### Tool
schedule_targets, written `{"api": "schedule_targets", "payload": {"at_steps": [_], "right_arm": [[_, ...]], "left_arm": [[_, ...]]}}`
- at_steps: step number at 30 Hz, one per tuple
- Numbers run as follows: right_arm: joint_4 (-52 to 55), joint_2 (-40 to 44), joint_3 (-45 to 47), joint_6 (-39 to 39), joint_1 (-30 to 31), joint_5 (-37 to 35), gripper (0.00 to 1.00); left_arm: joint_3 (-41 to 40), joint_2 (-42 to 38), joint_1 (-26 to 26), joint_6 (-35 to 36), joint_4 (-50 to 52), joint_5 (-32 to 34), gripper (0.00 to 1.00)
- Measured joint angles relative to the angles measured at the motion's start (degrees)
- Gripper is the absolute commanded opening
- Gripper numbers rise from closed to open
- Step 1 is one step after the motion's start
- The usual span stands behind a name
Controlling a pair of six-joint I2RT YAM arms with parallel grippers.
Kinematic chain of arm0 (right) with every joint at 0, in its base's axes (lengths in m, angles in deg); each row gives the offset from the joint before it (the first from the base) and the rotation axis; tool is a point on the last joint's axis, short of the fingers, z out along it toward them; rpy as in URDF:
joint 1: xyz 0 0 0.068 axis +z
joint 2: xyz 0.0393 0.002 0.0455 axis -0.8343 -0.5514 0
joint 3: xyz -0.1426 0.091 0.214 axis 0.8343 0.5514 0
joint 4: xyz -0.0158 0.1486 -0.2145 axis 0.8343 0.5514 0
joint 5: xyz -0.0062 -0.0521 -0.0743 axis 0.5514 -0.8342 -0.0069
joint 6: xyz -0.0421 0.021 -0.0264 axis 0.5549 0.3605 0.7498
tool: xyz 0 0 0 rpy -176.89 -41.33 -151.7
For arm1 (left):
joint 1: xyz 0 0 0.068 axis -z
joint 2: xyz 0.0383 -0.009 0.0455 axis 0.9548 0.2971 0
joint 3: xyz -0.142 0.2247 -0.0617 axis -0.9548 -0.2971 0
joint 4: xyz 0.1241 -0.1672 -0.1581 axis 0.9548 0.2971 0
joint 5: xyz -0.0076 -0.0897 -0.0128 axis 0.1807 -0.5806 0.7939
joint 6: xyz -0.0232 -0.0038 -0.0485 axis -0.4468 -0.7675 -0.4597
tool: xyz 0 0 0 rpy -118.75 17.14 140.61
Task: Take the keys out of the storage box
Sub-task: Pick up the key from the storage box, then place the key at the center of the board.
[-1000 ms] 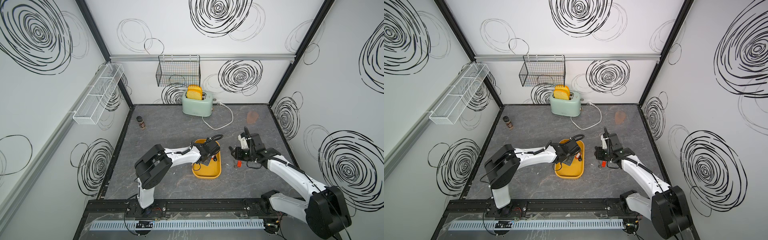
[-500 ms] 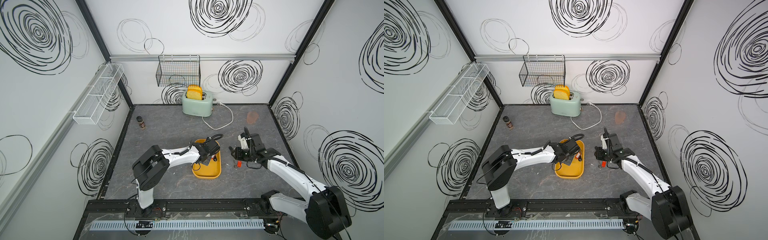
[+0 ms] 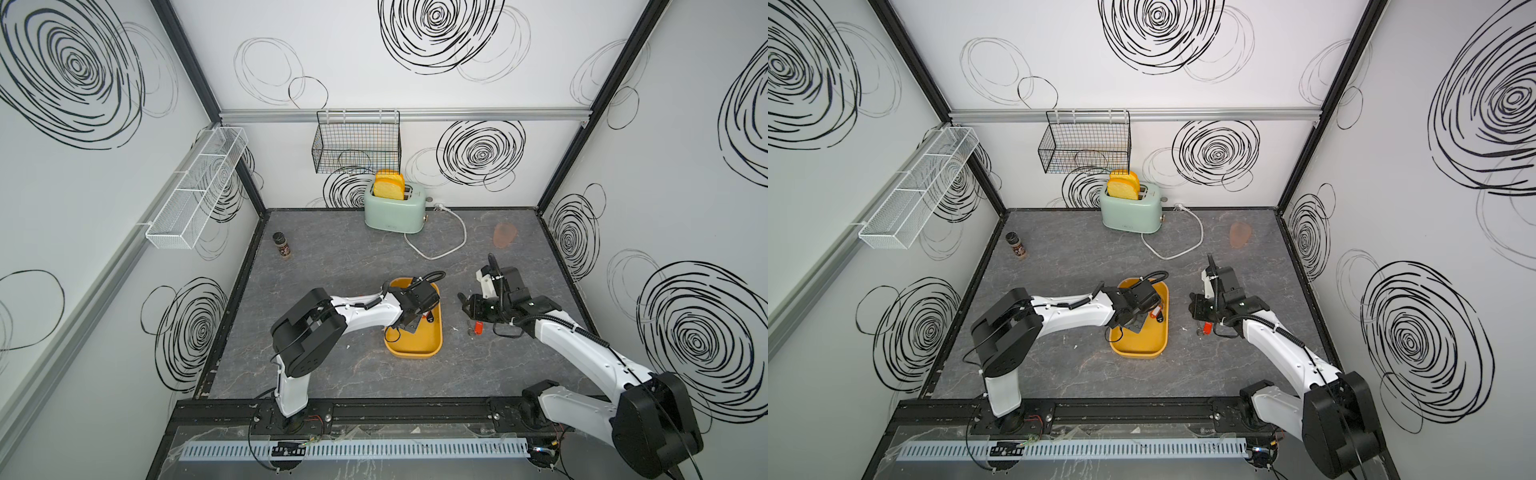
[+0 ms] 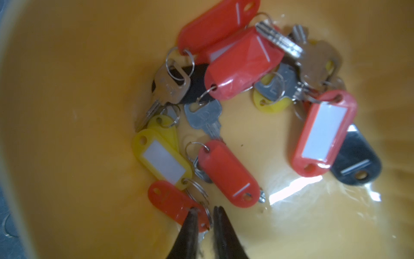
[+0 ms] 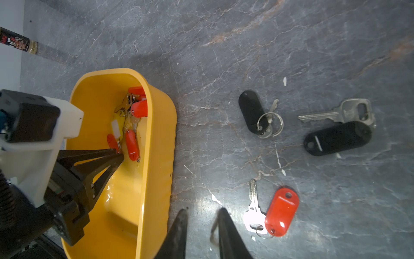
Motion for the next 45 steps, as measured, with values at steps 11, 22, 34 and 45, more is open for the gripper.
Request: {"api": "schedule_targets", "payload": {"at_steps": [11,22,34,45], "right_arm": [[0.0,0.0,0.0,0.0,0.0,0.0,0.27],[0.0,0.4,0.0,0.0,0.0,0.0,0.27],[0.0,0.5,0.0,-0.1,1.0,0.0,0.27],[-0.2,-0.4,-0.2,-0.2,2.1,0.0,0.27]], "left_arm": [[0.0,0.0,-0.3,0.3,-0.4,0.1,0.0],[0.1,-9.9,-0.4,0.3,1.0,-0.5,0.0],[-2.0,-25.7,-9.7,0.5,2.9,-1.3,0.0],[-12.4,-31.5,-27.6,3.0,3.3,-2.0,0.0]]}}
